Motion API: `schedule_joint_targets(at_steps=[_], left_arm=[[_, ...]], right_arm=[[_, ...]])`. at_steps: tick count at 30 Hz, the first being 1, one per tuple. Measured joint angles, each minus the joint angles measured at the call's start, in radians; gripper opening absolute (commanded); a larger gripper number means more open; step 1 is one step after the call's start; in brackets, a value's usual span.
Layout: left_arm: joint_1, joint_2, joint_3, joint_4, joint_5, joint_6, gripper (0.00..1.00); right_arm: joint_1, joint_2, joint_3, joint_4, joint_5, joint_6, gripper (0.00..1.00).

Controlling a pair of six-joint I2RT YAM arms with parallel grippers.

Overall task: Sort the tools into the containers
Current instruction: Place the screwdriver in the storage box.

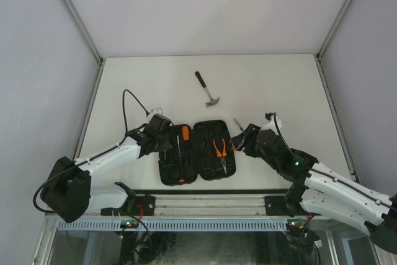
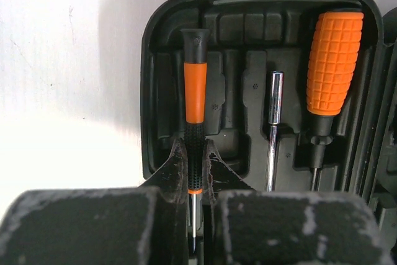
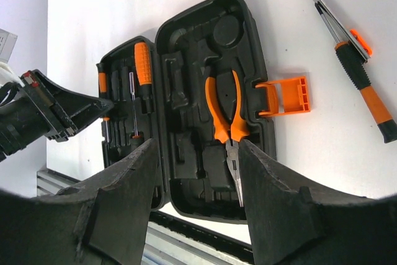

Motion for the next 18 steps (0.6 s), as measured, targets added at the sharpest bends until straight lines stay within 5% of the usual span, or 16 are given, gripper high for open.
schedule_joint_targets(at_steps=[18], left_arm=[[0.002, 0.048, 0.0, 0.015, 0.0, 0.0, 0.24]], right_arm=[[0.008, 0.0, 0.0, 0.0, 0.0, 0.005, 0.54]])
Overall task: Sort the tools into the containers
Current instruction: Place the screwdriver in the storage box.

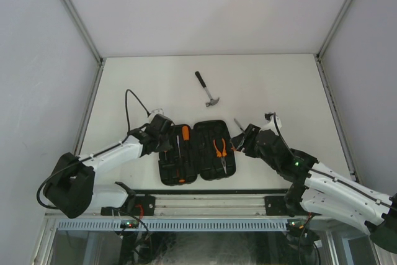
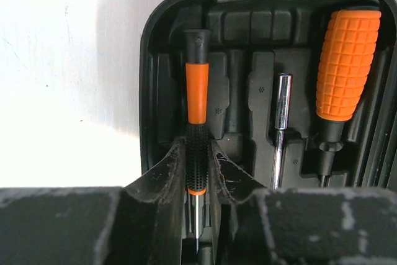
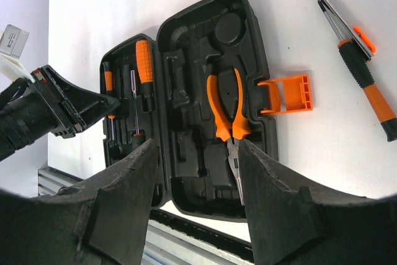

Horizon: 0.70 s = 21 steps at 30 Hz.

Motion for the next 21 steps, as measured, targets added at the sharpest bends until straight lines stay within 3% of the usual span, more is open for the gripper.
schedule_joint_targets(at_steps=[9, 21], left_arm=[[0.0, 0.0, 0.0, -0.002, -0.006, -0.001, 0.3], [0.002, 0.005, 0.024, -0.028, -0.042, 0.001, 0.24]], right_arm=[[0.006, 0.003, 0.0, 0.0, 0.0, 0.004, 0.54], [0.01, 0.009, 0.0, 0.001, 0.0, 0.013, 0.54]])
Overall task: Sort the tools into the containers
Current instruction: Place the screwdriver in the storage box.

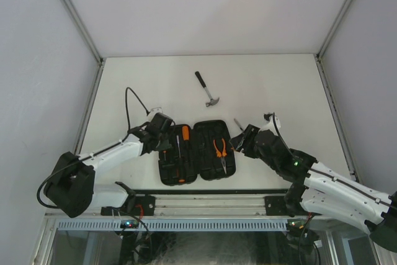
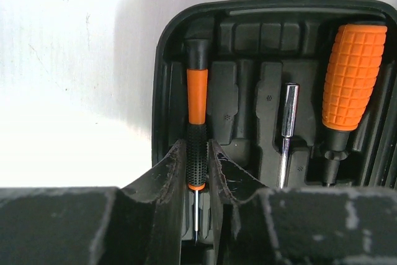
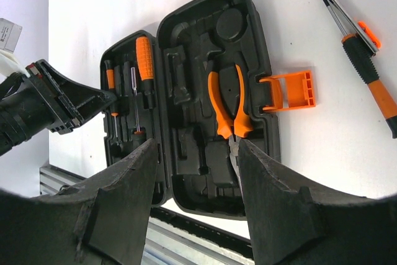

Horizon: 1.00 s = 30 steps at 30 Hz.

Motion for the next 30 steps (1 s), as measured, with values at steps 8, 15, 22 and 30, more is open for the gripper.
schedule_joint_targets(at_steps=[8, 15, 22, 30], left_arm=[[0.0, 0.017, 0.008, -0.003, -0.001, 0.008, 0.18], [0.0, 0.036, 0.021, -0.002, -0.006, 0.015, 0.17], [0.0, 0.054, 0.034, -0.003, -0.01, 0.016, 0.15], [0.0, 0.062, 0.04, -0.002, -0.012, 0.016, 0.15]], right_arm=[[0.003, 0.001, 0.0, 0.0, 0.0, 0.004, 0.54], [0.003, 0.001, 0.0, 0.0, 0.0, 0.006, 0.54], [0.003, 0.003, 0.0, 0.0, 0.0, 0.005, 0.54], [0.003, 0.048, 0.002, 0.013, -0.007, -0.027, 0.53]])
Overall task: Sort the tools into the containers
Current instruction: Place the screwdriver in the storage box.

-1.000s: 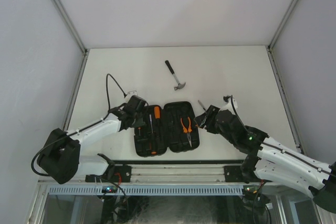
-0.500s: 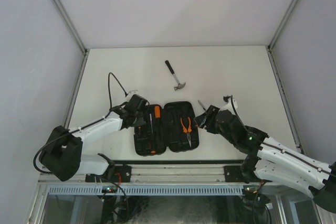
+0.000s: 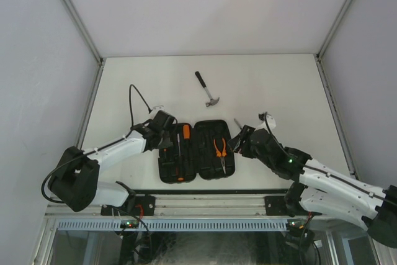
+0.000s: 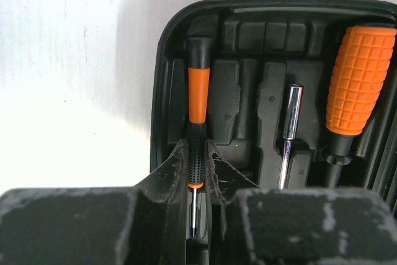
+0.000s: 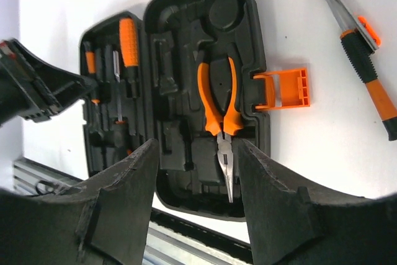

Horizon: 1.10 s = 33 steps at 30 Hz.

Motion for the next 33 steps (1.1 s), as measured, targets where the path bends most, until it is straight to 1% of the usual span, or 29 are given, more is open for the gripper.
schedule_joint_targets(at_steps=[5, 14, 18, 26, 33], left_arm=[[0.0, 0.0, 0.0, 0.0, 0.001, 0.0, 0.14], [0.0, 0.0, 0.0, 0.002, 0.002, 0.0, 0.13], [0.0, 0.0, 0.0, 0.003, 0.003, 0.0, 0.13], [0.0, 0.0, -0.001, 0.007, 0.003, 0.0, 0.13], [0.0, 0.0, -0.002, 0.009, 0.004, 0.001, 0.12]], right_arm=[[0.012, 0.156, 0.051, 0.019, -0.055, -0.046, 0.52], [0.102, 0.5, 0.269, 0.125, -0.131, -0.09, 0.52], [0.113, 0.639, 0.32, 0.159, -0.156, -0.089, 0.52], [0.121, 0.784, 0.337, 0.171, -0.188, -0.089, 0.52], [0.132, 0.835, 0.371, 0.197, -0.214, -0.096, 0.51]])
